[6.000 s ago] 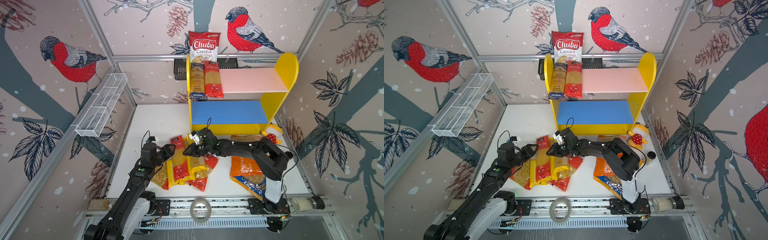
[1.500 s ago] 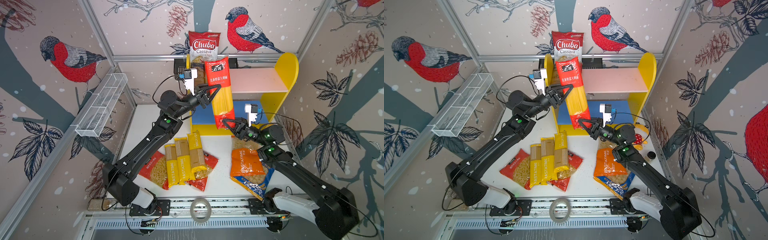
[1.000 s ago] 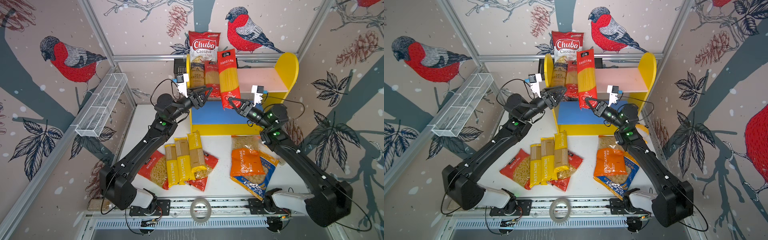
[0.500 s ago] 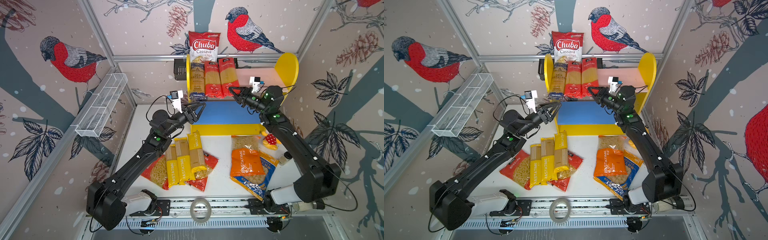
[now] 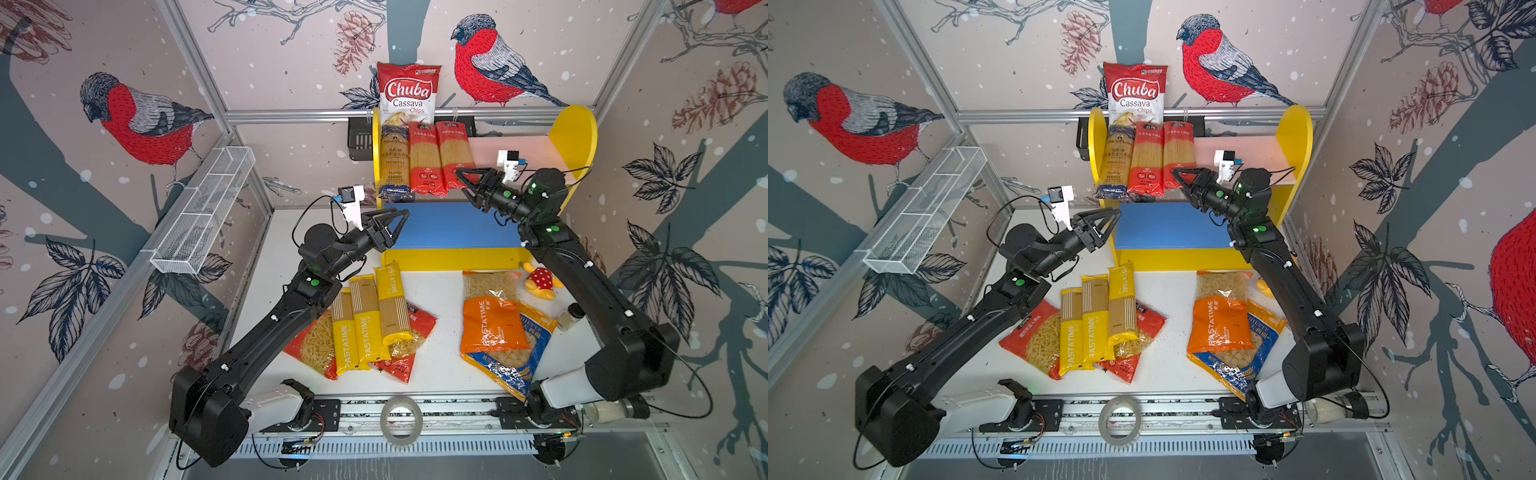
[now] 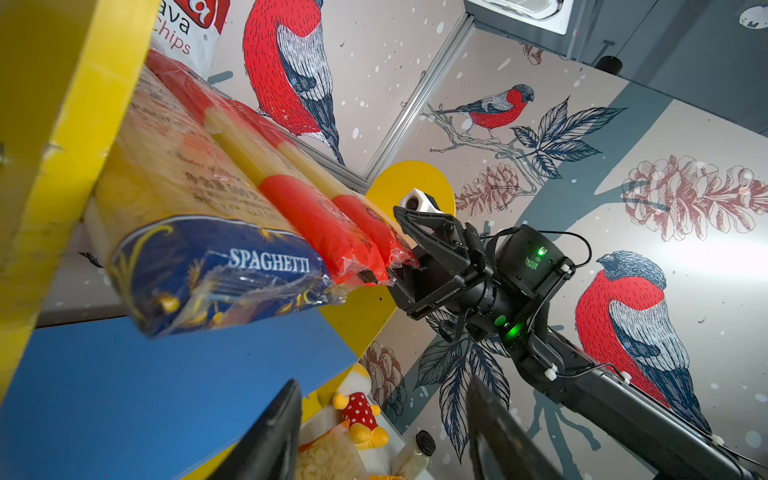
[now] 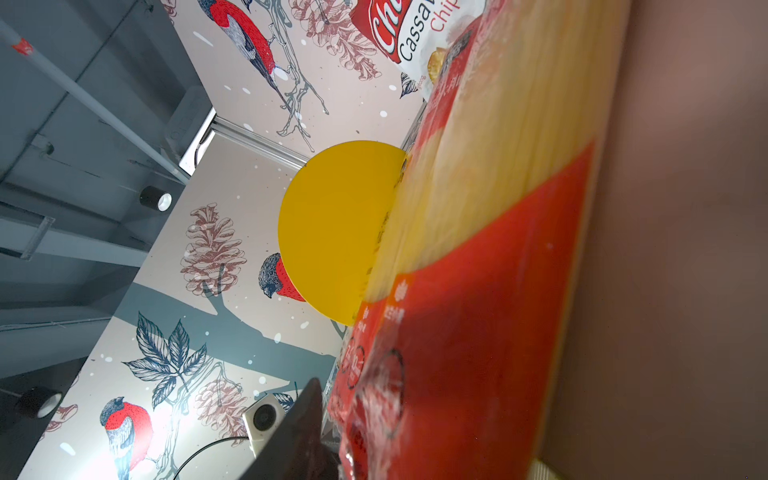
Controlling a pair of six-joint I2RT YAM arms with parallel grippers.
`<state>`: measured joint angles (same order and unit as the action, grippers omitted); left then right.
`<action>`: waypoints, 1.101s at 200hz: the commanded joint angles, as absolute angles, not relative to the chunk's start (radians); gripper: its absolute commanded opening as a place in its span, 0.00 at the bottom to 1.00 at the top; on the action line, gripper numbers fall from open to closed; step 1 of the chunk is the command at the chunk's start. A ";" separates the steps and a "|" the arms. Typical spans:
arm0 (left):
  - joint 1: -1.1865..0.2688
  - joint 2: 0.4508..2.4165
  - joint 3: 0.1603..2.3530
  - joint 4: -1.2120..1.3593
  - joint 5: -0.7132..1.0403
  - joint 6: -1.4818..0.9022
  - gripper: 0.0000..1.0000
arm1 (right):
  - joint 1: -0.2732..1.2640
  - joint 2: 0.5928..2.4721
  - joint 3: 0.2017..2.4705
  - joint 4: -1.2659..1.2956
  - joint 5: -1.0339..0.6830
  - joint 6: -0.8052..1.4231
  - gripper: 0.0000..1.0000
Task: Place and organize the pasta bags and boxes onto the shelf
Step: 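Set the bag beside the other red bag and open both grippers, then lower both grippers to a yellow PASTATIME spaghetti pack on the table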
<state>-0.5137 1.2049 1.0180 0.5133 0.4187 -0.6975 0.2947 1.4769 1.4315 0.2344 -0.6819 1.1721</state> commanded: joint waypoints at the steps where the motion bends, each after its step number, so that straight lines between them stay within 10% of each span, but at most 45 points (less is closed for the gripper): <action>1: -0.512 1.204 1.012 0.533 0.421 -0.672 0.62 | 0.289 1.455 1.422 0.279 -0.702 1.136 0.50; 61: -0.512 1.201 1.003 0.523 0.422 -0.654 0.63 | 0.275 1.376 1.309 0.289 -0.695 1.110 0.67; 220: -0.568 1.025 0.679 0.368 0.256 -0.584 0.66 | 0.458 0.964 0.818 0.251 -0.435 0.815 0.72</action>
<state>-0.5621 1.0737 0.7582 0.4107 0.3264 -0.5869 0.4232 1.0183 0.9173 0.2329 -0.5285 0.8627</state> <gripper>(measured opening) 0.658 0.716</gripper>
